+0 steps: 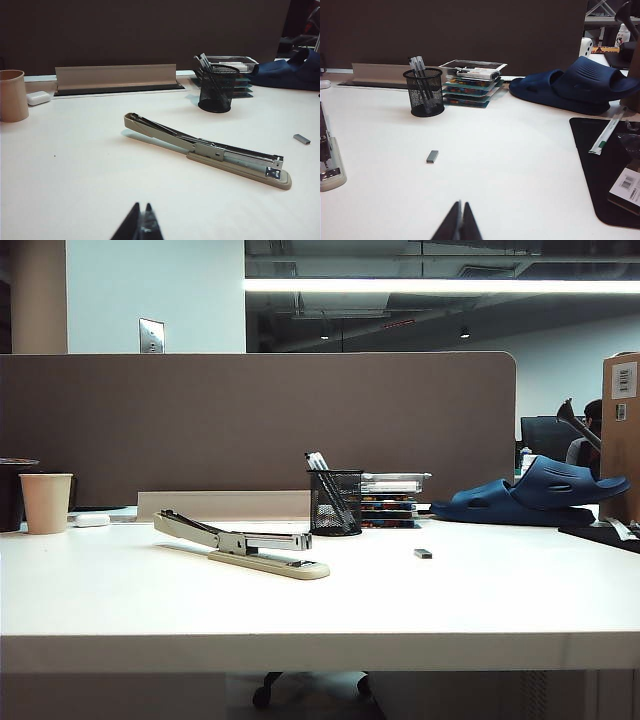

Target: Pick up a set of staples and put them into the open stapler.

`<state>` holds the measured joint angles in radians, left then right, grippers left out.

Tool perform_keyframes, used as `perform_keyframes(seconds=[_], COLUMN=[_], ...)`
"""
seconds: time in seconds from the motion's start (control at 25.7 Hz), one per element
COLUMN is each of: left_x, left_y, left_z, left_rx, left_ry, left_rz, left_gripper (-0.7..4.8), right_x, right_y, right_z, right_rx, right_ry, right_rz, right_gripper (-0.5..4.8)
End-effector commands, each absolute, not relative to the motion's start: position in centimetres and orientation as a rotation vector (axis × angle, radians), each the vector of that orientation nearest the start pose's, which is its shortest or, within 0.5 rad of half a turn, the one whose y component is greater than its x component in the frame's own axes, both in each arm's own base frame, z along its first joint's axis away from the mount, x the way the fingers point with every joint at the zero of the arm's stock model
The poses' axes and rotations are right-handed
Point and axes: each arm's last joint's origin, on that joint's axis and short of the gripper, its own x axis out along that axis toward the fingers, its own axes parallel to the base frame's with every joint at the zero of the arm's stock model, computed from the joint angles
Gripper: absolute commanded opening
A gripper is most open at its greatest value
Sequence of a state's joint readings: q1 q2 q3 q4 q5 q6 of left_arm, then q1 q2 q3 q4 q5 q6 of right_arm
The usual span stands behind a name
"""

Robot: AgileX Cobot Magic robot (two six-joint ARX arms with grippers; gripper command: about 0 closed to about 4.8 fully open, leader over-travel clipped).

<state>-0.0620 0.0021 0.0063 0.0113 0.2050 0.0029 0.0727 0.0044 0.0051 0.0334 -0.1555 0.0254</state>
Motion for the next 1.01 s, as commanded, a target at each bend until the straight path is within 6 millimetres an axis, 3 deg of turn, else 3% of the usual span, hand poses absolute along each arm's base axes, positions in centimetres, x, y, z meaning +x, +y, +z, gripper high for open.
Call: perform_keyframes(seconds=[0.04, 0.23, 0.39, 0.47, 0.7, 1.01], left_x=[9.6, 9.6, 9.4, 9.3, 9.1, 9.0], left_y=[-1.2, -1.3, -1.7, -2.0, -2.2, -2.3], left_z=[16.8, 16.9, 16.9, 16.8, 16.8, 16.2], left_rx=[0.002, 0.002, 0.004, 0.006, 0.007, -0.013], left_ry=[-0.029, -0.03, -0.03, -0.029, -0.026, 0.041], left_rz=[-0.268, -0.311, -0.446, -0.566, -0.669, -0.72], left_gripper=[-0.06, -0.06, -0.06, -0.06, -0.06, -0.06], right_x=[9.6, 9.6, 9.3, 8.8, 8.2, 10.1], right_y=[1.2, 1.2, 1.1, 1.1, 1.1, 1.2], right_z=[17.0, 17.2, 18.3, 19.7, 22.5, 26.9], right_rx=[0.041, 0.121, 0.122, 0.122, 0.123, 0.127], right_ry=[-0.057, -0.048, -0.034, -0.03, 0.002, 0.123], right_rz=[0.234, 0.237, 0.234, 0.231, 0.23, 0.225], right_gripper=[-0.08, -0.08, -0.08, -0.08, -0.09, -0.09])
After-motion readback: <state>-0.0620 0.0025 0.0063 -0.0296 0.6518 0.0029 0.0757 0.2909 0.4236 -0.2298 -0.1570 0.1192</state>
